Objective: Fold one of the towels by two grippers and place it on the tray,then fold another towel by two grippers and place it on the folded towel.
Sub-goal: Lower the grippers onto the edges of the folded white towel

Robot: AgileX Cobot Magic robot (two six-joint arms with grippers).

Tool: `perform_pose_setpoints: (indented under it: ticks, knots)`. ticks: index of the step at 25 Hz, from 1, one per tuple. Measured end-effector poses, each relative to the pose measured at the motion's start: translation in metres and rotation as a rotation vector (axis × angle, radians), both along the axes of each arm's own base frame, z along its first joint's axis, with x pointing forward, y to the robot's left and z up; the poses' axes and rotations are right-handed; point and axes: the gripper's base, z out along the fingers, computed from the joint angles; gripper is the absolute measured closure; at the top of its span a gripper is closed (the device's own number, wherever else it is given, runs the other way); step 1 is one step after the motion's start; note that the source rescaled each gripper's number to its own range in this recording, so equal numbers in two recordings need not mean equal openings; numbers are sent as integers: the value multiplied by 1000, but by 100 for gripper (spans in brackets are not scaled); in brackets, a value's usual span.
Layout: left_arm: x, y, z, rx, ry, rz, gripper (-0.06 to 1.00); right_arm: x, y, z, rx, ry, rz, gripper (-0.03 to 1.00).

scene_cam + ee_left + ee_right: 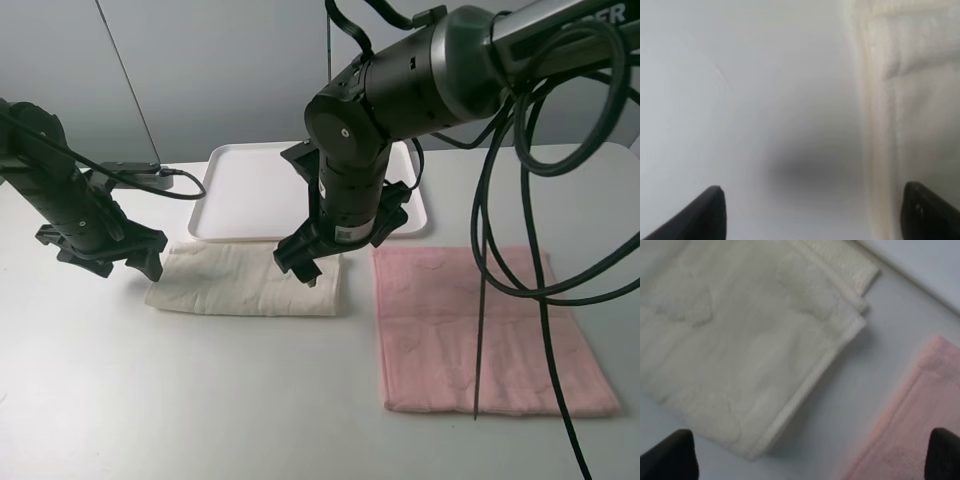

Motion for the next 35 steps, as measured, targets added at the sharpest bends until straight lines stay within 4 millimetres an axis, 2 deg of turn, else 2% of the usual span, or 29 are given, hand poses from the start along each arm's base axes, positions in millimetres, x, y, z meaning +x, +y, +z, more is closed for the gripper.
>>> perform_pose_setpoints:
  ticks: [5, 13, 22, 31, 35]
  knots:
    - [0, 0, -1, 4, 2, 7, 3, 0, 0, 0, 4, 0, 6, -1]
    - [0, 1, -22, 12, 57, 15, 2, -1, 2, 0, 19, 7, 22, -1]
    - [2, -1, -20, -8, 51, 36, 2, 0, 3, 0, 28, 0, 30, -1]
    - [15, -4, -10, -35, 4, 67, 2, 0, 3, 0, 28, 0, 30, -1]
    - [16, -4, -13, -36, 7, 76, 2, 0, 3, 0, 28, 0, 30, -1]
